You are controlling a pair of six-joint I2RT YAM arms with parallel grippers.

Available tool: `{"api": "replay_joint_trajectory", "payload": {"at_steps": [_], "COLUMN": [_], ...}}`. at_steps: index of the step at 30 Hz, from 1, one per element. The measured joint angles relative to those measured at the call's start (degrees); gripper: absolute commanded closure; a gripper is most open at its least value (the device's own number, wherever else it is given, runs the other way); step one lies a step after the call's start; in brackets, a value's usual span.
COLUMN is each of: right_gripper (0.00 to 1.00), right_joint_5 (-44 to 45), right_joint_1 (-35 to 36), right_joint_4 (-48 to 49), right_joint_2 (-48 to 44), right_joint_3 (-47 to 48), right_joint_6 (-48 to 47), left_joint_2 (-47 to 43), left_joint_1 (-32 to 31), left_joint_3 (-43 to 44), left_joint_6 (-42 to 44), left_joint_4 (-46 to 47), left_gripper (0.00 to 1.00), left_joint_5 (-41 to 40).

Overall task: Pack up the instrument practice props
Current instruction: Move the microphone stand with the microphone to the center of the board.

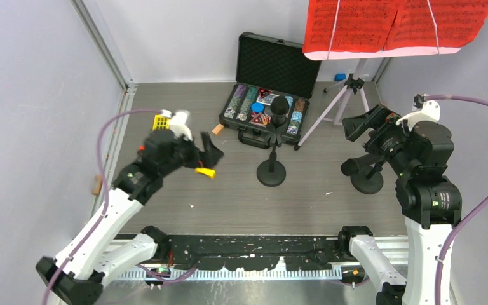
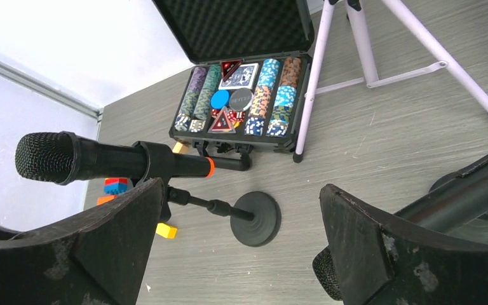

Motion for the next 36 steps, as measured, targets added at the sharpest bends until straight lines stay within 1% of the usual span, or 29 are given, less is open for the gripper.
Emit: {"api": "replay_joint_trajectory", "payload": {"at_steps": [1,5,8,11,14,18,21,25,29,32,36], "right_gripper": [0.01,0.02,0.02,0.02,0.02,0.02,0.01,0.02,0.02,0.02,0.02], "right_joint_5": [-0.4,-1.1,-1.5,-1.6,-1.8,-1.9,-2.0,-2.4,-2.7,-2.6,-2.7], "right_joint_1": [0.0,0.0,0.0,0.0,0.0,0.0,0.0,0.0,0.0,0.0,0.0], "right_joint_4": [0.0,-0.1,-0.2,-0.2,-0.5,-0.8,-1.1,-1.3,-1.4,-1.5,-1.5], "right_joint_2": [0.0,0.3,0.2,0.1,-0.3,-1.0,-1.7,-2.1,-2.4,-2.6,-2.8], "right_joint_3": [0.0,0.0,0.0,-0.2,-0.7,-1.2,-1.5,-1.6,-1.9,-1.9,-1.9], "right_joint_6": [0.0,0.0,0.0,0.0,0.0,0.2,0.6,1.1,1.3,1.3,1.3], "left_joint_2": [0.0,0.7,2.5,8.1,16.5,26.9,32.9,38.5,41.9,43.4,45.4], "left_joint_1": [-4.7,-18.4,-25.9,-31.1,-33.6,-34.6,-35.5,-36.9,-37.2,-37.2,-37.2], "left_joint_3": [-2.6,-12.1,-18.6,-22.7,-22.8,-21.5,-20.9,-19.8,-17.8,-17.4,-17.4], "left_joint_6": [-0.2,0.7,4.2,9.4,13.5,16.6,18.6,21.3,21.6,21.6,21.6], "left_joint_4": [2.8,13.7,25.5,39.5,50.1,61.3,68.4,75.3,79.5,82.8,87.3], "left_gripper": [0.02,0.02,0.02,0.02,0.02,0.02,0.02,0.02,0.01,0.1,0.17], "left_joint_5": [-2.2,-10.8,-17.4,-21.5,-23.3,-24.9,-27.1,-28.7,-29.0,-29.6,-30.8]}}
